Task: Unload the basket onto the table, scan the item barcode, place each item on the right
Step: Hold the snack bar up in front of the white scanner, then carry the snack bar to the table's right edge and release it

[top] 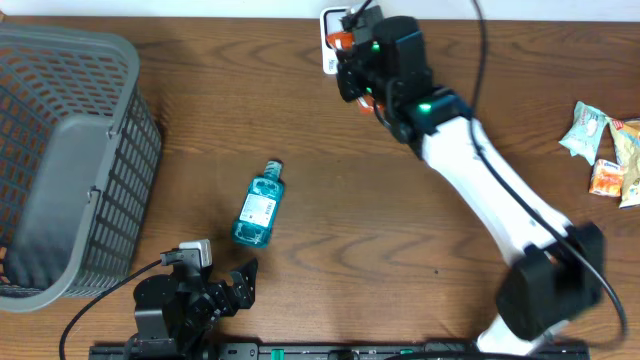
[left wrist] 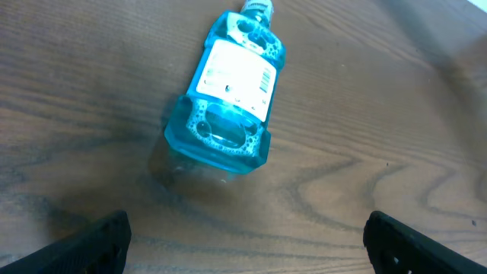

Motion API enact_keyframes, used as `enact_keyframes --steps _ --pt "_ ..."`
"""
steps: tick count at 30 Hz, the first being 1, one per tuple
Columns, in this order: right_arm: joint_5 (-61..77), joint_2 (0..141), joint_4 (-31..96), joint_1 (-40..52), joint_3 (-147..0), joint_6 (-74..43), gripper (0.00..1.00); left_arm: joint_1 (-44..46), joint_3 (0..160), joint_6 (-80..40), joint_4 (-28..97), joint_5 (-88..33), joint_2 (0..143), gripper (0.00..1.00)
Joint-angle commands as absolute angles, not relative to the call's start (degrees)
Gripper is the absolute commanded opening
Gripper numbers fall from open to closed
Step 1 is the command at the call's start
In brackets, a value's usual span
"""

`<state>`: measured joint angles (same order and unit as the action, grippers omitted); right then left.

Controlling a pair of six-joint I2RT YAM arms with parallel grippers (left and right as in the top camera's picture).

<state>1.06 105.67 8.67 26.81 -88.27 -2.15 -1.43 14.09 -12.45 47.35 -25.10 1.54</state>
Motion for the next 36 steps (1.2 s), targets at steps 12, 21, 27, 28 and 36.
enact_keyframes --steps 12,21,27,28,36 --pt "-15.4 126.3 -32.6 27.0 -93.5 20.1 0.01 -1.5 14.3 -12.8 48.0 -24.8 1.3 0.98" --pt "-19.1 140.5 -33.7 26.9 -113.8 21.1 0.01 -1.5 14.3 -12.8 48.0 -24.8 1.3 0.98" --pt "-19.8 145.9 -33.6 26.8 -122.4 22.0 0.01 -1.5 14.3 -12.8 48.0 -24.8 1.3 0.98" --pt "-19.9 146.3 -33.5 26.8 -122.4 22.0 0.01 -1.5 14.3 -12.8 48.0 -24.8 1.3 0.98" --pt "-19.4 147.5 -25.5 27.7 -122.3 21.9 0.01 -1.5 14.3 -12.8 48.0 -24.8 1.3 0.98"
